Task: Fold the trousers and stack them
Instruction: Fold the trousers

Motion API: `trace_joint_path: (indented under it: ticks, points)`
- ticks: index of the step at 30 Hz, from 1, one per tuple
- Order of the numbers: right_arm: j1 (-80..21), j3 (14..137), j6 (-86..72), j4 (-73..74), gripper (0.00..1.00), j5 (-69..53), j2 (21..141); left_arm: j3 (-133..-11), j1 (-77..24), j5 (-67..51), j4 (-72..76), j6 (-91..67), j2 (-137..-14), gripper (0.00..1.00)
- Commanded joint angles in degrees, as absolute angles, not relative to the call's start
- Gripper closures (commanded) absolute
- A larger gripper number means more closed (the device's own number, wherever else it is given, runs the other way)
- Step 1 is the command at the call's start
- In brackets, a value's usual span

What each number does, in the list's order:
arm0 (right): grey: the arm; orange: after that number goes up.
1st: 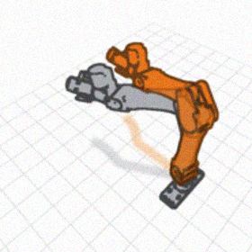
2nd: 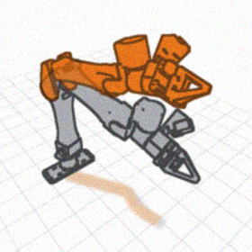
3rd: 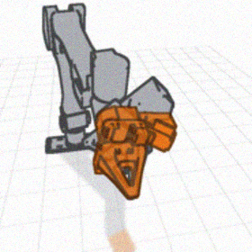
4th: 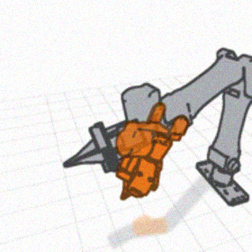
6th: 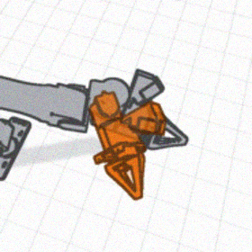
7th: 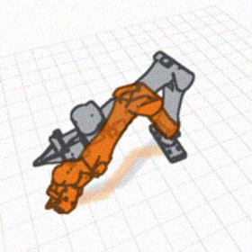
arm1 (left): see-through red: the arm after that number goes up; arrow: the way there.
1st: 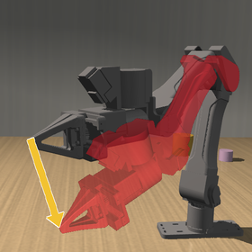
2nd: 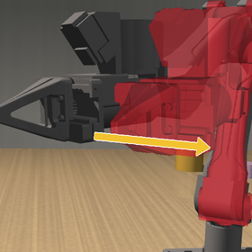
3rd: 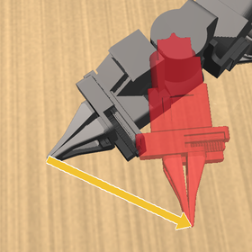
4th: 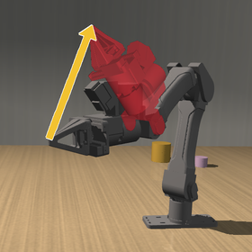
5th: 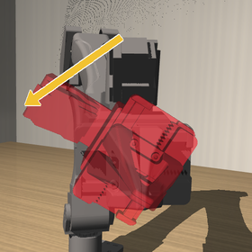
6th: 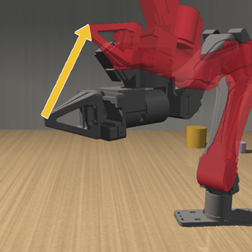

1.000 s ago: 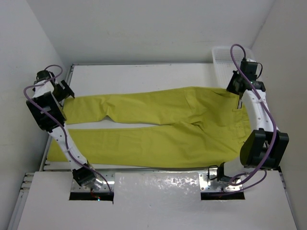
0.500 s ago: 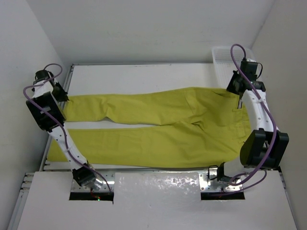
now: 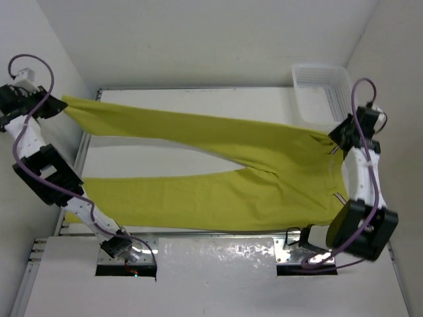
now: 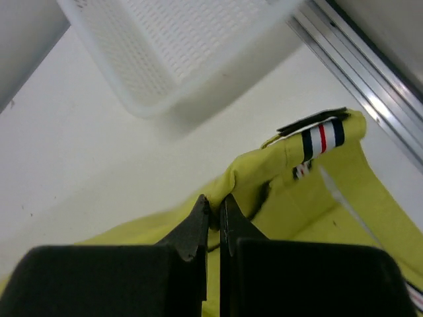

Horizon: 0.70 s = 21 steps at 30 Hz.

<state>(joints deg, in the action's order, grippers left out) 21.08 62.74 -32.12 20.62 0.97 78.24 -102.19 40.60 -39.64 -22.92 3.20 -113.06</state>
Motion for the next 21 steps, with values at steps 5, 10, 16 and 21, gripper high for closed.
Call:
trace_joint_path:
  ticks: [5,10,16,21]
  points:
    - [23.6,30.8,-44.2,4.9,1.0,10.0,51.8,-80.1,53.7,-51.8,-43.2,41.9,-100.7,1.0]
    - [25.7,21.9,-49.3,10.5,1.0,23.5,42.0,-67.3,61.2,-49.8,-42.5,51.1,-99.0,1.0]
    - [26.0,27.2,-42.2,14.1,1.0,14.4,50.1,-69.3,63.7,-51.7,-52.5,62.8,-100.9,1.0]
    - [26.1,33.6,-41.0,18.1,1.0,17.0,51.7,-76.4,63.7,-52.4,-54.4,61.1,-101.6,1.0]
